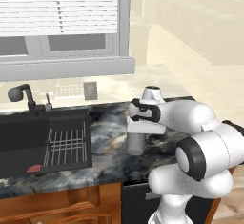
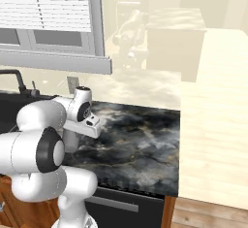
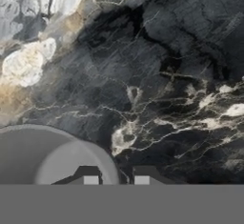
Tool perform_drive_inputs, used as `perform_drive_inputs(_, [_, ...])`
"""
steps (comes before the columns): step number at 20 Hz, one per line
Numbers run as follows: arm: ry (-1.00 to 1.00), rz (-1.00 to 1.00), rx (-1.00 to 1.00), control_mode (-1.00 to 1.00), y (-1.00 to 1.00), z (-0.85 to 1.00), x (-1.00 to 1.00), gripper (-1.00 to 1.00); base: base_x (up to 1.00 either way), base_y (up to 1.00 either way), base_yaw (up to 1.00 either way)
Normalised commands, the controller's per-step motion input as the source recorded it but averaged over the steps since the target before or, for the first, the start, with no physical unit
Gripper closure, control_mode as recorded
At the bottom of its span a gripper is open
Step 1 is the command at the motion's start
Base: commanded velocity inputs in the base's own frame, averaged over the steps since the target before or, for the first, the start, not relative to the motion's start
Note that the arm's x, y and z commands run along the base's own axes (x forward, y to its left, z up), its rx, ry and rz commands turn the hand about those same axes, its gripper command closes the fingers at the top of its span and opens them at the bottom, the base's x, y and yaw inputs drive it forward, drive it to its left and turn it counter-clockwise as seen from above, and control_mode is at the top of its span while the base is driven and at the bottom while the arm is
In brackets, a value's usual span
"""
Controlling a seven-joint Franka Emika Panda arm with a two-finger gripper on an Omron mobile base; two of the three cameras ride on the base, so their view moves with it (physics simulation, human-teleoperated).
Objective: Move the glass cup from next to the sink to the open cabinet. Then, move the bowl with the lemon to the fridge to clear the area for faucet cleaning.
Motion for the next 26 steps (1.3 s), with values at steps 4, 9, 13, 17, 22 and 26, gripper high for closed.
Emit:
perform_drive_inputs(4, [-0.02, 0.0, 0.0, -1.0, 0.0, 0.0, -0.17, 1.0, 0.0, 0.0, 0.0])
perform_drive_inputs(9, [-0.07, 0.0, 0.0, -1.0, 0.0, 0.32, -0.26, 1.0, 0.0, 0.0, 0.0])
perform_drive_inputs(13, [-0.21, -0.03, 0.0, -1.0, 0.0, 0.95, -0.38, 1.0, 0.0, 0.0, 0.0])
perform_drive_inputs(17, [-0.3, -0.01, -0.01, -1.0, 0.0, 0.84, -0.63, 1.0, 0.0, 0.0, 0.0])
perform_drive_inputs(22, [-0.27, 0.0, 0.0, -1.0, 0.02, 0.67, -0.67, 1.0, 0.0, 0.0, 0.0])
perform_drive_inputs(26, [-0.05, 0.08, 0.0, 1.0, 0.15, 0.12, -0.5, 1.0, -0.5, 0.18, 0.19])
